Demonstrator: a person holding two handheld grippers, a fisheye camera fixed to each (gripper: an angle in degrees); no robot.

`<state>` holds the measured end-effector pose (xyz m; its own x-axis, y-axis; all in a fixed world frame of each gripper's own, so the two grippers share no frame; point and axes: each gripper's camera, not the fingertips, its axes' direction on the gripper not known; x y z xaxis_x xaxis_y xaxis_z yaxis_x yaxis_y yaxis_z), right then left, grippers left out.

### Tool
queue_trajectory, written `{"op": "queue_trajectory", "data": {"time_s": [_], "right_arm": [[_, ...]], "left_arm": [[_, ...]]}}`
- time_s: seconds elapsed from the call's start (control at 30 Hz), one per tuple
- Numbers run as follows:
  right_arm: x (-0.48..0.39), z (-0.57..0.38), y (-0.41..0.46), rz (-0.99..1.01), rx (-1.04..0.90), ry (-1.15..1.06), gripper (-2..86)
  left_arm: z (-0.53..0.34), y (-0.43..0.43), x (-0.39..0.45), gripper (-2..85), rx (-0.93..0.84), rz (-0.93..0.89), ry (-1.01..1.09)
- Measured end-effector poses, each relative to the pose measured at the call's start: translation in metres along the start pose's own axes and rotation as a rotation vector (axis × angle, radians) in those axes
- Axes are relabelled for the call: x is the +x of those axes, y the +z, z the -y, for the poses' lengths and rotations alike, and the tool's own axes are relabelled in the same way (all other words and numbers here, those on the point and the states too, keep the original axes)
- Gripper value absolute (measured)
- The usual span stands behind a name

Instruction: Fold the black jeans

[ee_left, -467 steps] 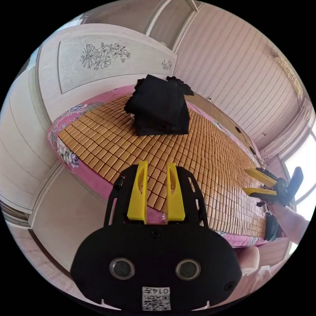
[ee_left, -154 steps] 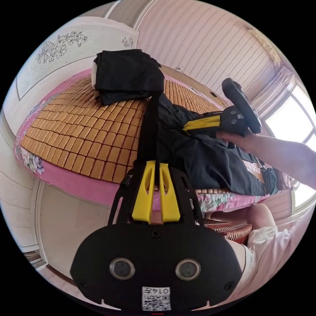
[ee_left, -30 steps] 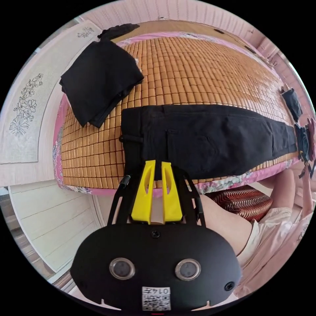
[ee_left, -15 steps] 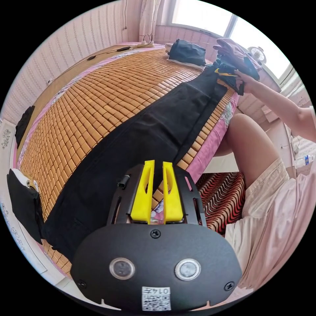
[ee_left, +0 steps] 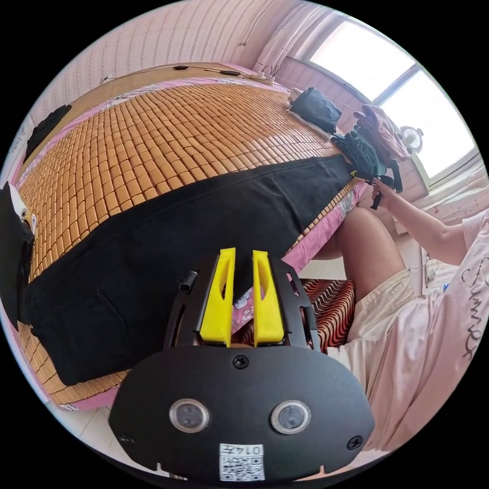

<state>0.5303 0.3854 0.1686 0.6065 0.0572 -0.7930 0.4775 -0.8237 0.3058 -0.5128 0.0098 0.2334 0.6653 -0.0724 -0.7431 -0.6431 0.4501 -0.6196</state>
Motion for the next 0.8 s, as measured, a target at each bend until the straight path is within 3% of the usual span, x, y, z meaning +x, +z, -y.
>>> {"op": "queue_trajectory", "data": {"time_s": [0.27, 0.4, 0.53, 0.63, 0.8], "right_arm": [[-0.024, 0.003, -0.003, -0.121, 0.022, 0.031, 4.3], [-0.114, -0.005, -0.001, -0.247, 0.093, -0.326, 1.9], [-0.251, -0.038, 0.014, -0.041, 0.162, -0.785, 2.9], [-0.345, -0.07, 0.035, 0.134, 0.111, -1.047, 5.4], [-0.448, -0.108, 0.075, 0.228, 0.023, -1.188, 8.4]], "left_arm": [[-0.022, -0.012, -0.004, 7.3, 0.004, 0.078, 0.018], [-0.069, -0.053, -0.06, 7.4, 0.059, 0.208, -0.192], [-0.12, -0.094, -0.111, 8.2, 0.1, 0.361, -0.406], [-0.151, -0.116, -0.142, 10.4, 0.13, 0.465, -0.556], [-0.189, -0.133, -0.191, 11.9, 0.236, 0.412, -0.754]]}}
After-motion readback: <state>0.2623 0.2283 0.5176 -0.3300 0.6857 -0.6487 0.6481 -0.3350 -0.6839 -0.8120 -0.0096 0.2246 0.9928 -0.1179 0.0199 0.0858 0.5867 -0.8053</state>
